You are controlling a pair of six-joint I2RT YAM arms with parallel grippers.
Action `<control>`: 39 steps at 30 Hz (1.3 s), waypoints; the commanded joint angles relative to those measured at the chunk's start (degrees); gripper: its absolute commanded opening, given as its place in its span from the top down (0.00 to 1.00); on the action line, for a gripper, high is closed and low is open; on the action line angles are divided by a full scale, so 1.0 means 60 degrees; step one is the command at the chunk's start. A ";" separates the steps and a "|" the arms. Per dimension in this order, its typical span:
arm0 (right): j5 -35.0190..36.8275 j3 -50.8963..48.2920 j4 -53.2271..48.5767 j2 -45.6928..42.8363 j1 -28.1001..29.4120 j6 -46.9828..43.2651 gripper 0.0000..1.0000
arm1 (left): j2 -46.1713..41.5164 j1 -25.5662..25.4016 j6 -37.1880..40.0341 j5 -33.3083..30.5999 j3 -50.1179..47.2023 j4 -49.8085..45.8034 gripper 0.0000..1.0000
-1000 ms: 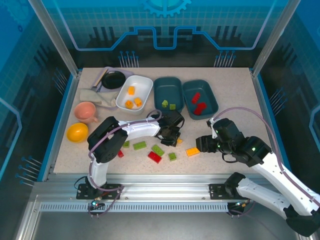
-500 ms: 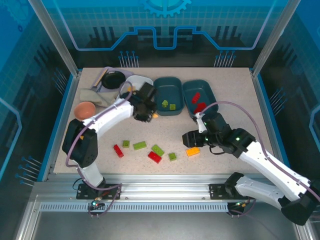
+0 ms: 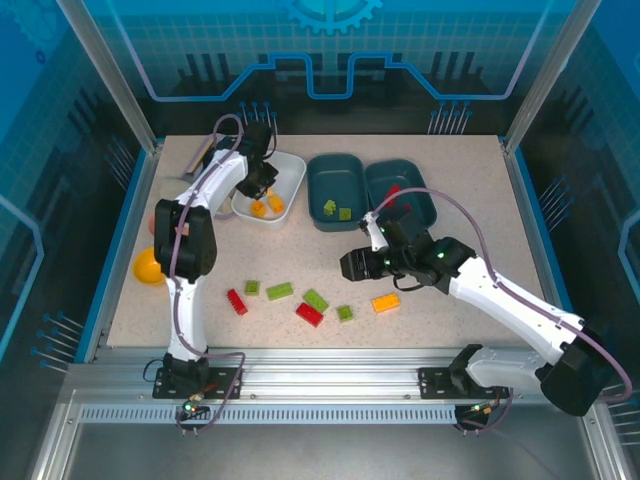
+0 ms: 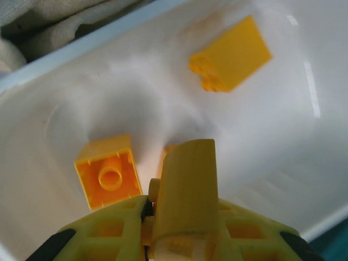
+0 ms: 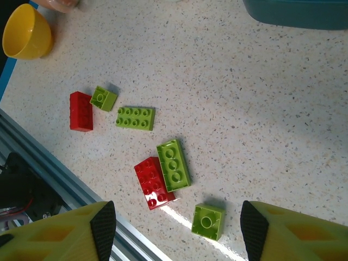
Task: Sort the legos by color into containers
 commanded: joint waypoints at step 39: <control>0.1077 0.0941 -0.2241 0.4435 0.2327 0.0205 0.30 | -0.9027 -0.2801 0.0404 0.1646 -0.8103 0.1692 0.18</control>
